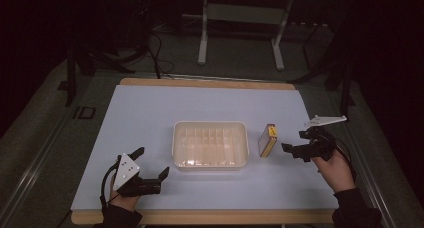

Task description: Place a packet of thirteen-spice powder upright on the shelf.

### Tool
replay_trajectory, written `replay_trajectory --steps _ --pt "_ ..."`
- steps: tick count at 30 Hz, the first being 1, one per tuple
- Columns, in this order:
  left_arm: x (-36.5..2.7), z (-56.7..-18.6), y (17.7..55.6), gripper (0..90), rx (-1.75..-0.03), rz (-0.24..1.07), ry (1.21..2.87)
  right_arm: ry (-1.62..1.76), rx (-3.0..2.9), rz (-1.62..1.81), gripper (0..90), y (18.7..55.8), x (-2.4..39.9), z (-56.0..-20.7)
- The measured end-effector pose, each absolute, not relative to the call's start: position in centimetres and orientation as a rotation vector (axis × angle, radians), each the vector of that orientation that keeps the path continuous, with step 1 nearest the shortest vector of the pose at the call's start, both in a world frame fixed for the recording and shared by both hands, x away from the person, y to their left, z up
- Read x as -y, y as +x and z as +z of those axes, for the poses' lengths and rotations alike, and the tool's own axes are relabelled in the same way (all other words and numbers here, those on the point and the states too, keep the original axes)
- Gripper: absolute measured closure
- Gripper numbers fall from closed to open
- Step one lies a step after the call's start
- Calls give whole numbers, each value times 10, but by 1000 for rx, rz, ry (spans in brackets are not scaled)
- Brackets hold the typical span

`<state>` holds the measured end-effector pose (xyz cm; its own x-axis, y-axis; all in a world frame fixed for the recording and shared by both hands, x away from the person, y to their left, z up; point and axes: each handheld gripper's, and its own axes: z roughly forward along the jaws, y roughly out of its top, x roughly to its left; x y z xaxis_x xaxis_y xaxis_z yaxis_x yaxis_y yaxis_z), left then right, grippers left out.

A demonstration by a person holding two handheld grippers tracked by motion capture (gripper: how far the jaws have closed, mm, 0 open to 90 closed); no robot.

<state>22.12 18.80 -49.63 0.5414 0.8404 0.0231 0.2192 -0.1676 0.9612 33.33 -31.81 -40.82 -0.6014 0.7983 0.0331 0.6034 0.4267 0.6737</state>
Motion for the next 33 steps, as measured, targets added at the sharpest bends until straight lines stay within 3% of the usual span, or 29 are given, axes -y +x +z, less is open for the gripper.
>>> replay_trajectory --steps 33 --pt "-187 -497 221 0 -891 702 1702 988 -2979 331 153 354 287 -426"
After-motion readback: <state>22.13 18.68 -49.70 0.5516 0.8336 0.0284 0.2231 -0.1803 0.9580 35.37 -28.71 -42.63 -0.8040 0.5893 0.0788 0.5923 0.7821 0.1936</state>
